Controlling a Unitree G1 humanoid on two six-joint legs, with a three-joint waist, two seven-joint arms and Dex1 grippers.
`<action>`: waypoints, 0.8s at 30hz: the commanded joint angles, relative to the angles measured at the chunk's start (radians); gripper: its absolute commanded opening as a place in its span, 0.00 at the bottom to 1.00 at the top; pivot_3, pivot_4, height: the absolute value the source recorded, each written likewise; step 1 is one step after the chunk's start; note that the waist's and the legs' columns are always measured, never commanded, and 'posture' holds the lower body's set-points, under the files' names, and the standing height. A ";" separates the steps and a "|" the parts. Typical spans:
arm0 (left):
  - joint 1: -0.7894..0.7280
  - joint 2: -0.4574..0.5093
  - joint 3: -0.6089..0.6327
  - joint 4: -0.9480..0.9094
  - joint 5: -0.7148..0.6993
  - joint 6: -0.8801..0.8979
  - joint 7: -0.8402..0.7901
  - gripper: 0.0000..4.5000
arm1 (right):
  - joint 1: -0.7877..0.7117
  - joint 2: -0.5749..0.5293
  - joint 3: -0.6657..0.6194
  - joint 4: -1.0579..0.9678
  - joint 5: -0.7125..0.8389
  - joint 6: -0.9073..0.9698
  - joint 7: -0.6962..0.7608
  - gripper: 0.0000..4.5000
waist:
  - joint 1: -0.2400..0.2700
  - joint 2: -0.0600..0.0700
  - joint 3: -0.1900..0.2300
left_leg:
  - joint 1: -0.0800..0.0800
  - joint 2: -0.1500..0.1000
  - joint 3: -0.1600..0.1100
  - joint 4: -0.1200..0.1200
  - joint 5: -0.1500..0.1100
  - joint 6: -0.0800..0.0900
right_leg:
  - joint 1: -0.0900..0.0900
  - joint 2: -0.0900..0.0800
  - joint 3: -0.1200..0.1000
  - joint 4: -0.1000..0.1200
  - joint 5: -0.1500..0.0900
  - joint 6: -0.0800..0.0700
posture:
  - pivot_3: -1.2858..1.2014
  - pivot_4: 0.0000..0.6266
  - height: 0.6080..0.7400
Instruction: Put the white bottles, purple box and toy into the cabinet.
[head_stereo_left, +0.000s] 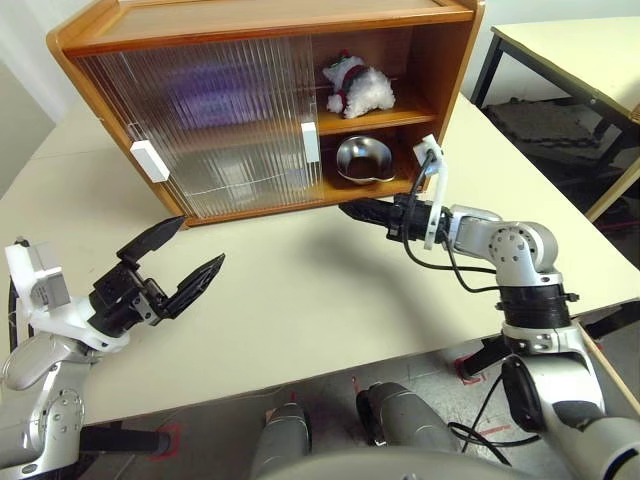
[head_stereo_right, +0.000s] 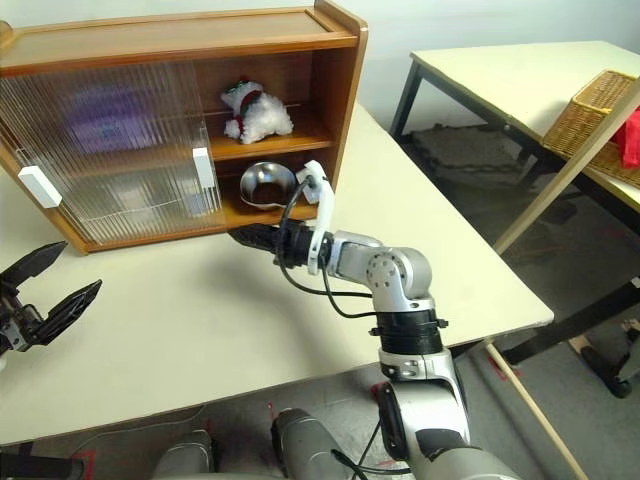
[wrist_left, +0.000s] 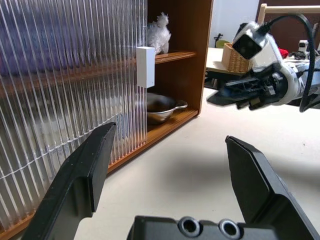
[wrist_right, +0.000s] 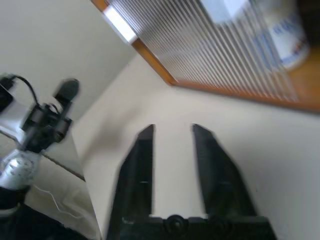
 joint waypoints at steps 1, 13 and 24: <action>0.004 0.001 -0.003 -0.020 0.014 0.002 0.009 1.00 | -0.048 0.064 0.008 0.032 -0.030 -0.081 -0.038 0.01 | 0.001 0.000 0.000 | 0.000 0.000 0.000 0.000 0.000 0.000 | 0.000 0.000 0.000 0.000 0.000 0.000 | 0.46 0.10 1.00; -0.005 -0.013 0.005 0.021 0.022 -0.033 -0.001 1.00 | -0.177 0.237 0.002 0.286 -0.174 -0.357 -0.145 0.00 | 0.018 -0.001 -0.001 | -0.005 0.006 -0.003 -0.001 -0.001 -0.001 | -0.006 -0.001 0.000 0.001 0.001 -0.004 | 0.47 0.09 1.00; 0.004 -0.016 0.013 0.049 0.020 -0.061 -0.022 1.00 | -0.313 0.302 -0.016 0.536 -0.213 -0.538 -0.178 0.00 | 0.030 -0.001 -0.001 | -0.007 0.010 -0.002 -0.001 -0.001 -0.001 | -0.011 -0.001 -0.002 0.001 0.006 -0.010 | 0.48 0.09 1.00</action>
